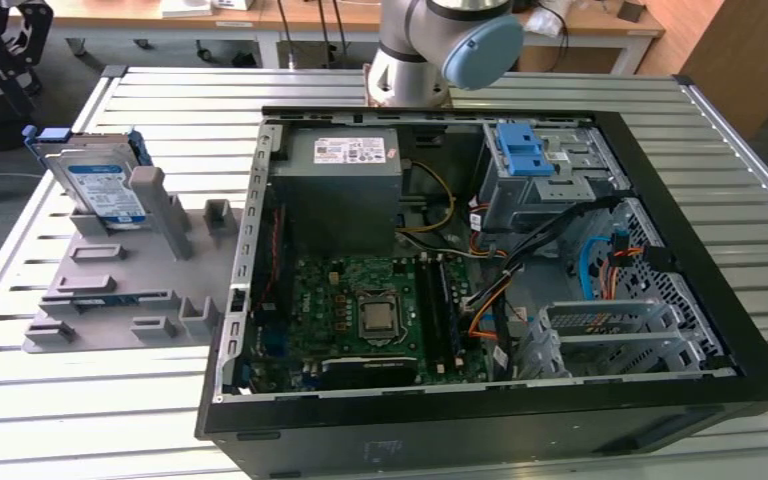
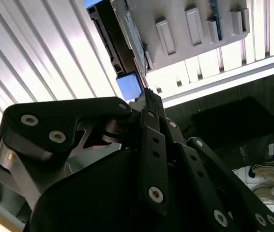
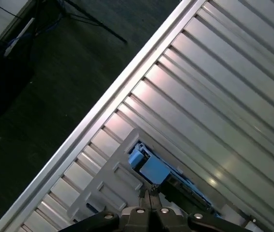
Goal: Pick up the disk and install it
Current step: 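Pick up the disk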
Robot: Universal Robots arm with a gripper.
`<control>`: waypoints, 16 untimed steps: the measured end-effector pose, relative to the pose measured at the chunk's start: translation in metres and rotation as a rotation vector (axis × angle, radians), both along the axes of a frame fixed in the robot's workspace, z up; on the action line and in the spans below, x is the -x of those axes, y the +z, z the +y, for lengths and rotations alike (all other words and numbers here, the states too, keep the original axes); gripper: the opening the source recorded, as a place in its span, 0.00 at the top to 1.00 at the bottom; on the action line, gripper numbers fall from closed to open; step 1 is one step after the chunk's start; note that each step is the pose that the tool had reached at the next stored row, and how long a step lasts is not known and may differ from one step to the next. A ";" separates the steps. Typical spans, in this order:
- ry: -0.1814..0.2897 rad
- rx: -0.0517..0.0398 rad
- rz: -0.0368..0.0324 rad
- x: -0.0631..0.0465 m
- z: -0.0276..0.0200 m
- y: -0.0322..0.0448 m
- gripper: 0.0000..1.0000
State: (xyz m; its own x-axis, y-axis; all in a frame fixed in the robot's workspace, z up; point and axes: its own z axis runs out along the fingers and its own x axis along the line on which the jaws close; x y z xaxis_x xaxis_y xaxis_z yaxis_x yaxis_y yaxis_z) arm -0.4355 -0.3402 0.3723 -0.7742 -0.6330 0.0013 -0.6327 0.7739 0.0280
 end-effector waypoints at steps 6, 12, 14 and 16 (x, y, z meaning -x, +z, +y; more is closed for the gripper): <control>0.110 0.0000 -0.0001 0.000 0.0000 -0.0012 0.89; 0.219 0.0000 -0.0001 0.000 0.0000 -0.0024 0.89; 0.255 0.0000 -0.0001 0.000 0.0000 -0.0028 0.89; 0.289 -0.0002 -0.0006 0.000 0.0000 -0.0029 0.89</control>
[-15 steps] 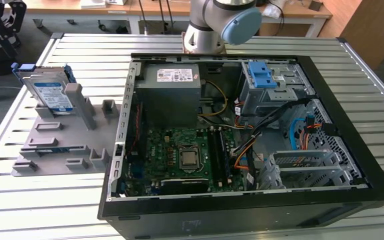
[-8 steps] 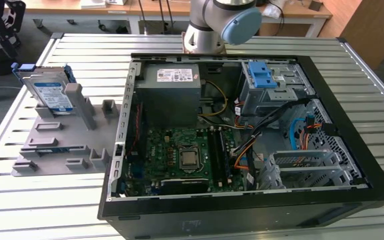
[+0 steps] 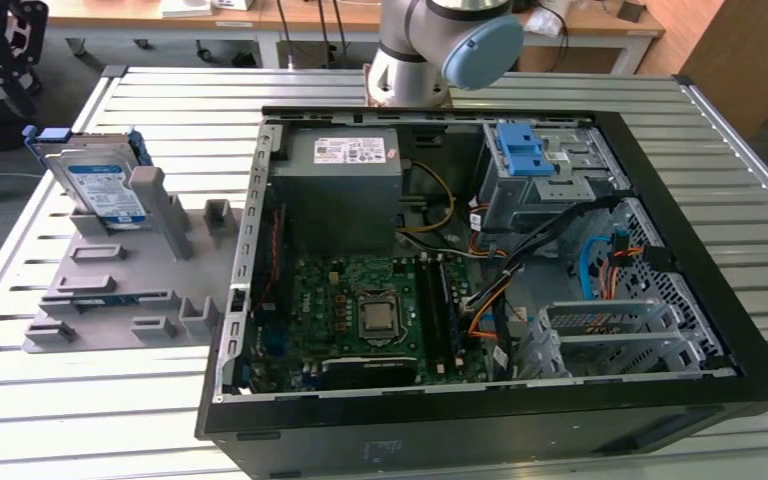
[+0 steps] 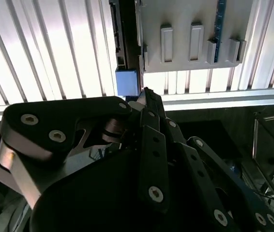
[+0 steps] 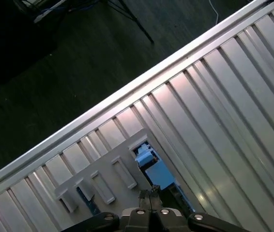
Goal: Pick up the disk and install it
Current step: 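Pick up the disk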
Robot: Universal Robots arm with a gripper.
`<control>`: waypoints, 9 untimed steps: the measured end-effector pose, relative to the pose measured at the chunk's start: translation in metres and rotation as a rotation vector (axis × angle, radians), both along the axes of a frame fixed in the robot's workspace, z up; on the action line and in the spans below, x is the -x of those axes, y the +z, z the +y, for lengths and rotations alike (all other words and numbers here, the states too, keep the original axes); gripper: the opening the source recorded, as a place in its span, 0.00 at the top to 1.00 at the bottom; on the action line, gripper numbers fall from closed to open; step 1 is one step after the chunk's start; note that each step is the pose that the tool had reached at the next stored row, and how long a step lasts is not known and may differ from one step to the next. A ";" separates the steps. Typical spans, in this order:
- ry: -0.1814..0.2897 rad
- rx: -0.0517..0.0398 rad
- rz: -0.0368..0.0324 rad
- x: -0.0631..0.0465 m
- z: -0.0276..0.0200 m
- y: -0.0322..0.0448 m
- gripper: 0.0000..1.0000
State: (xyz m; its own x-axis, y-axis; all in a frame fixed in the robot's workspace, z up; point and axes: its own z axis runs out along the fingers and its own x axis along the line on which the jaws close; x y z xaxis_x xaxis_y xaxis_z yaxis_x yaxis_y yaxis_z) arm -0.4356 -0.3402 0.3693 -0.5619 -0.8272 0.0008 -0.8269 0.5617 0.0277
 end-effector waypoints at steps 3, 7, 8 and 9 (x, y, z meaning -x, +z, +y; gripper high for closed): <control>0.046 -0.0017 -0.0027 0.000 0.0000 -0.0004 0.89; 0.114 -0.0021 -0.0052 0.000 0.0000 -0.0012 0.89; 0.134 -0.0021 -0.0052 0.000 0.0000 -0.0015 0.89; 0.152 -0.0021 -0.0051 0.000 0.0000 -0.0016 0.89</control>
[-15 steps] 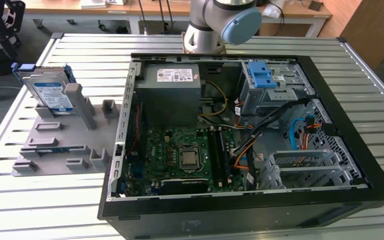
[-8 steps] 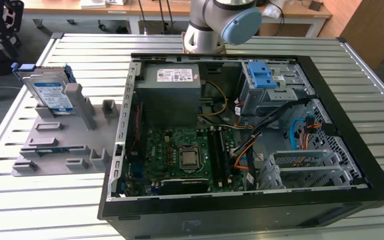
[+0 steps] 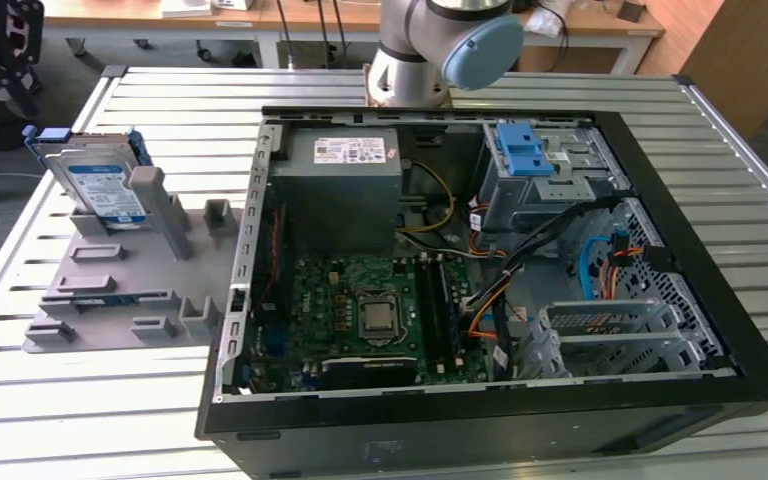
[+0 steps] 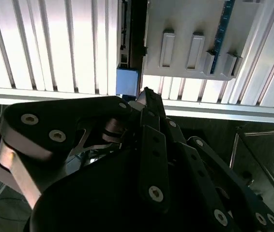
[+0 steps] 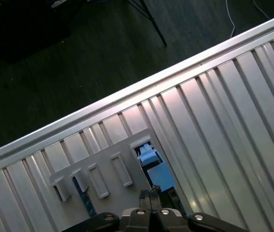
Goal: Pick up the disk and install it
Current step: 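Pick up the disk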
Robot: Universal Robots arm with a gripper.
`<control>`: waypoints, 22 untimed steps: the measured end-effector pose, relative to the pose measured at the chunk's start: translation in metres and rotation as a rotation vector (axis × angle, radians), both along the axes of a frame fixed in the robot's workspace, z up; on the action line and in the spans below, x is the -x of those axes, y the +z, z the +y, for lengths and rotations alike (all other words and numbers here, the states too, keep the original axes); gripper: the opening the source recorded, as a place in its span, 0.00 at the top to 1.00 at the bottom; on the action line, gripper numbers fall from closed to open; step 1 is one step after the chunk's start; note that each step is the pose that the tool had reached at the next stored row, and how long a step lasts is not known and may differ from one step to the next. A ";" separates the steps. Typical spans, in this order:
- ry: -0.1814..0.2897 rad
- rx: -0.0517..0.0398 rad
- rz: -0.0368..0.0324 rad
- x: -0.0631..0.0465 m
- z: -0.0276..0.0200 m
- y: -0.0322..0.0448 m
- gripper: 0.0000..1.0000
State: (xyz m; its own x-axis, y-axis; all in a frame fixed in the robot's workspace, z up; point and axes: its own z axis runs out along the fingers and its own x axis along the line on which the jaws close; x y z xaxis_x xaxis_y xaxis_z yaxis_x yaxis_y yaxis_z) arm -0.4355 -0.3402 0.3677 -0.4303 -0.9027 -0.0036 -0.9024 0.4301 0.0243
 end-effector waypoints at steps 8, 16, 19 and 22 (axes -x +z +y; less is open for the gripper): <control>0.146 0.0000 -0.0001 0.000 0.0000 -0.0017 0.89; 0.268 0.0000 -0.0003 0.000 0.0000 -0.0027 0.89; 0.268 0.0000 -0.0004 0.000 0.0000 -0.0027 0.89; 0.268 0.0000 -0.0004 0.000 0.0000 -0.0027 0.84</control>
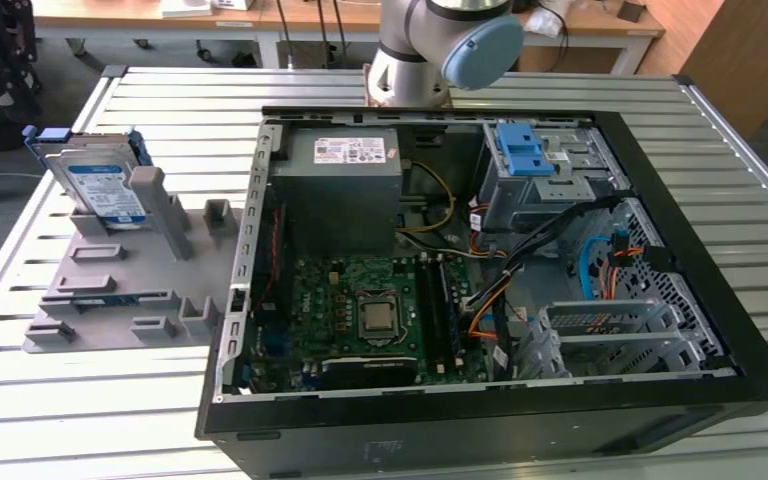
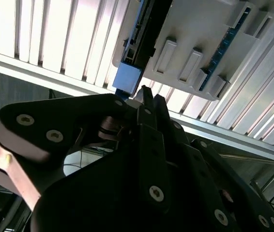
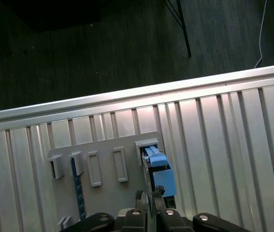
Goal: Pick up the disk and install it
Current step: 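Pick up the disk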
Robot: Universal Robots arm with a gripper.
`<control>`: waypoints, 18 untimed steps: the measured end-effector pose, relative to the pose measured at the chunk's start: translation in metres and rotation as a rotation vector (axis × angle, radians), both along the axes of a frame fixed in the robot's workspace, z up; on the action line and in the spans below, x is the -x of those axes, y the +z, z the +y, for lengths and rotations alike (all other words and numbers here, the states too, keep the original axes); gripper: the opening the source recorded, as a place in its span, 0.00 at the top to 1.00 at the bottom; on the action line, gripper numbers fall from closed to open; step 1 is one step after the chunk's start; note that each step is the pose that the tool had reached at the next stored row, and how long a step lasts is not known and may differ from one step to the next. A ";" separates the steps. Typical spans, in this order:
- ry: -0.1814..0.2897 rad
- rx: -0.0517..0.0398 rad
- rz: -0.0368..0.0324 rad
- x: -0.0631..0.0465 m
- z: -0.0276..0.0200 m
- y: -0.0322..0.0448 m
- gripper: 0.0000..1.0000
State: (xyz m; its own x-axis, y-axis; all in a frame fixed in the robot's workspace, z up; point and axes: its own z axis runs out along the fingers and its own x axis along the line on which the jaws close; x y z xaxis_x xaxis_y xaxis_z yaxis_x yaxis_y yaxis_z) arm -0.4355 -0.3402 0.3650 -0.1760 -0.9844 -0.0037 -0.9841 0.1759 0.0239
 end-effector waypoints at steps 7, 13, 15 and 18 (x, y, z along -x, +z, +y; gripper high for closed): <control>0.000 0.0000 -0.0002 0.000 0.0000 -0.0003 0.53; 0.000 -0.0001 -0.0033 0.000 0.0000 -0.0015 0.41; 0.000 0.0005 -0.0054 0.000 0.0003 -0.0026 0.41; 0.000 0.0015 -0.0057 0.000 0.0012 -0.0037 0.41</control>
